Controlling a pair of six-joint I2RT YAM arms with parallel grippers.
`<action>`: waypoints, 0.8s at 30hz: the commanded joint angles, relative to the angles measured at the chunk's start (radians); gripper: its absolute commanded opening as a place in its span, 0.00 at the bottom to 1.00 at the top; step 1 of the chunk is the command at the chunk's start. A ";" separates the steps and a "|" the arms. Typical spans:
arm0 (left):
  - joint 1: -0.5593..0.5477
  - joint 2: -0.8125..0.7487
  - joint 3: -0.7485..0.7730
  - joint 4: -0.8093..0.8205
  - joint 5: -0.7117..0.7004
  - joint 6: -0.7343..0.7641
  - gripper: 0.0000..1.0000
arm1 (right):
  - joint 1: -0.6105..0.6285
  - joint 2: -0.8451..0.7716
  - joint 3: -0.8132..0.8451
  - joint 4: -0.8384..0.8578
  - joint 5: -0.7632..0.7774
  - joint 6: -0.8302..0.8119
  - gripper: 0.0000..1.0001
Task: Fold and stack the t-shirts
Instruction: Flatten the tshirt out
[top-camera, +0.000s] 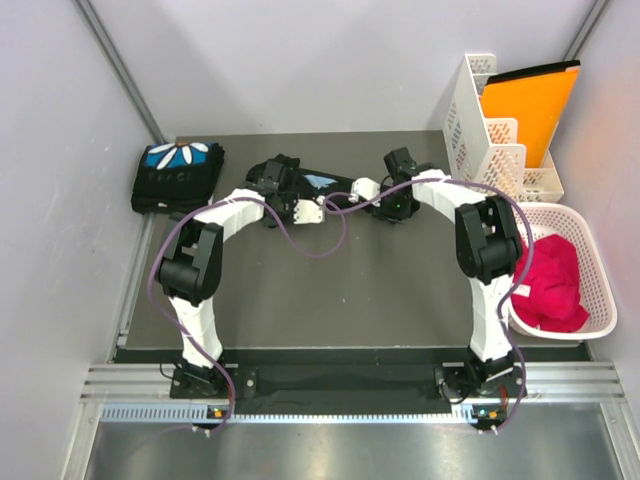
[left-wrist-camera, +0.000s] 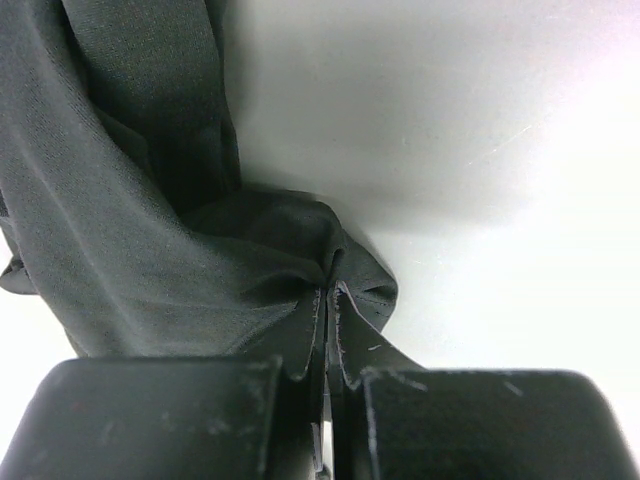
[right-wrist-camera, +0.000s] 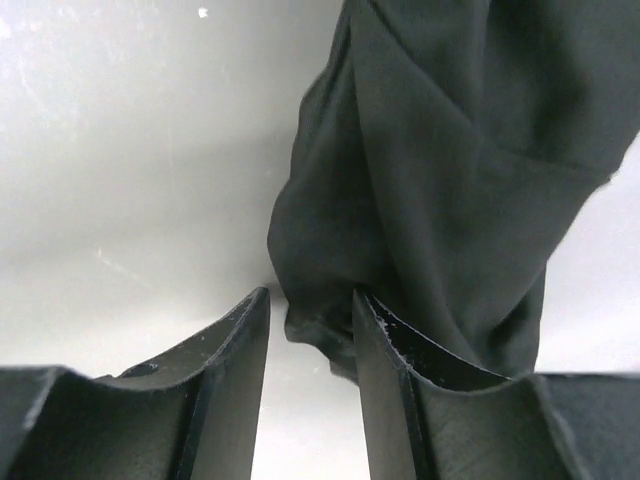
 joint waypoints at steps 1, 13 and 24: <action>-0.003 -0.028 0.023 -0.013 0.012 -0.008 0.00 | 0.024 0.034 0.034 0.015 -0.014 0.013 0.38; 0.014 -0.102 0.003 0.048 0.000 -0.036 0.00 | 0.020 -0.053 0.034 -0.016 0.057 -0.009 0.00; 0.026 -0.398 -0.012 0.066 0.064 -0.011 0.00 | -0.054 -0.282 0.187 -0.524 -0.136 -0.255 0.00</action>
